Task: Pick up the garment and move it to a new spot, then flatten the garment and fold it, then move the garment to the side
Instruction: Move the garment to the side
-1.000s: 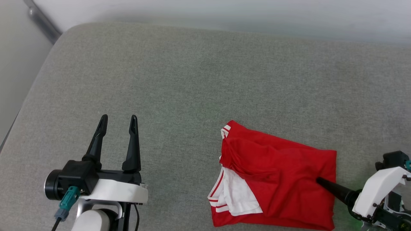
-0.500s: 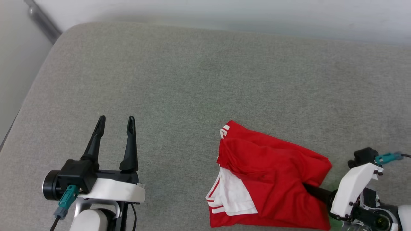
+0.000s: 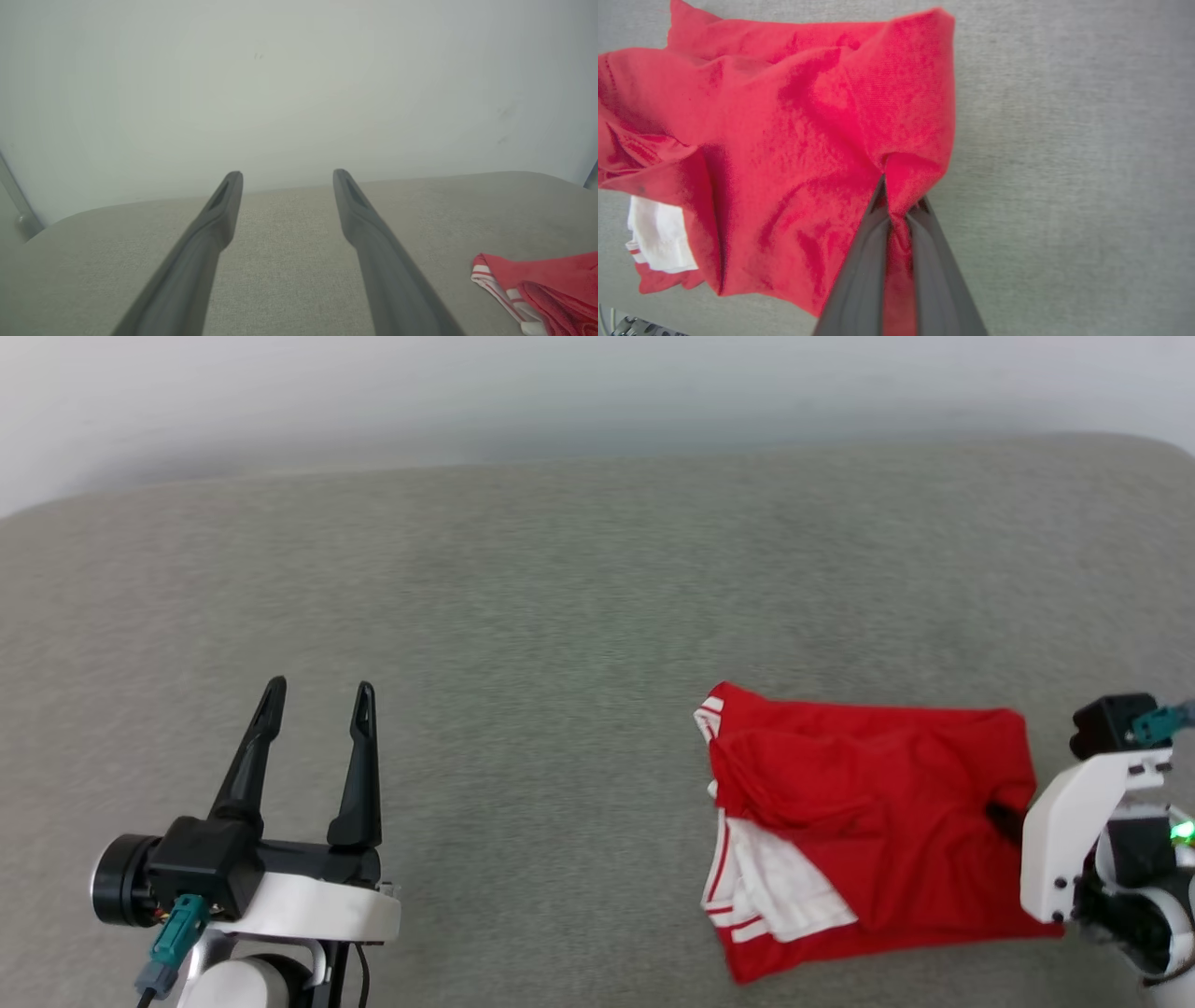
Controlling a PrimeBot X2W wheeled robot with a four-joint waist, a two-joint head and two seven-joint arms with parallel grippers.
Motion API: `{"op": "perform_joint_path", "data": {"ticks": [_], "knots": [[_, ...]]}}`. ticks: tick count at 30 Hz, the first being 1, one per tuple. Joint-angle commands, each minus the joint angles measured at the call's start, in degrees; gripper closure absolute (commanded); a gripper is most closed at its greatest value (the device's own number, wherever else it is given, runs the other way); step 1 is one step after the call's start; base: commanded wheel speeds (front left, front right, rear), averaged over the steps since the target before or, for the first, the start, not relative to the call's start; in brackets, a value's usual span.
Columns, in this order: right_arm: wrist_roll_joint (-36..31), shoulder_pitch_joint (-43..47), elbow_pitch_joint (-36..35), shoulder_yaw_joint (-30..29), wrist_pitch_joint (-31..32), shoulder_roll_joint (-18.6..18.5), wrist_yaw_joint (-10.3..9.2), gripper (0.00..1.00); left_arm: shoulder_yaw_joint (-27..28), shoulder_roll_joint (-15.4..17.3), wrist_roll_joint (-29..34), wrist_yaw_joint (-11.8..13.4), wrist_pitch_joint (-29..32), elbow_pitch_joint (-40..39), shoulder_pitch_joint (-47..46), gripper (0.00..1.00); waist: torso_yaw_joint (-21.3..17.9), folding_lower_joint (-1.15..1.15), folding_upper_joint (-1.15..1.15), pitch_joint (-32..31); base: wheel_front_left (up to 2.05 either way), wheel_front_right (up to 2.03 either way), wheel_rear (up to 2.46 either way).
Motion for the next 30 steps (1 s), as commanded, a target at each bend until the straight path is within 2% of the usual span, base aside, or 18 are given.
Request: {"op": "perform_joint_path", "data": {"ticks": [1,8,11,15,21,28,29,30], "knots": [[-1.76,-2.45,0.87,0.33,-0.83,-1.10,-0.04,1.00,0.03,0.45,0.49,-0.44,-0.12,-0.72,-0.96,0.00,-7.19,0.00,0.00,2.26,0.00,0.00,0.00],[-7.00,-12.49,5.09,2.22,-8.73,-3.73,-0.04,1.00,-1.01,2.74,1.82,-2.05,0.79,-3.56,-4.29,0.00,-17.66,0.00,0.00,9.37,0.00,0.00,0.00],[-8.72,-16.45,8.33,1.49,-12.95,-5.06,-0.04,1.00,-1.91,4.11,2.43,-3.33,2.02,-4.76,-6.72,0.00,-19.93,0.00,0.00,12.56,0.00,0.00,0.00],[-10.84,-21.72,12.02,-1.13,-19.17,-6.64,-0.04,1.00,-3.43,5.51,3.40,-4.73,3.31,-6.55,-10.31,0.00,-20.45,0.00,0.00,16.58,0.00,0.00,0.00],[-13.71,-26.94,17.61,-5.58,-26.56,-7.62,-0.04,1.00,-4.89,6.59,3.78,-5.85,4.49,-8.42,-14.06,0.00,-19.05,0.00,0.00,20.94,0.00,0.00,0.00],[-20.49,-31.77,25.45,-13.61,-34.23,-6.87,-0.05,1.00,-5.87,7.75,3.49,-6.37,5.32,-9.71,-16.92,0.00,-16.51,0.00,0.00,24.89,0.00,0.00,0.00],[-21.60,-32.18,26.52,-15.02,-34.86,-6.37,-0.05,0.81,-5.96,7.90,3.42,-6.44,5.35,-9.75,-17.11,0.00,-16.21,0.00,0.00,25.17,0.00,0.00,0.00],[-22.92,-32.50,27.46,-16.58,-35.45,-6.10,-0.05,0.53,-6.04,7.99,3.37,-6.52,5.39,-9.82,-17.32,0.00,-15.93,0.00,0.00,25.44,0.00,0.00,0.00]]}}
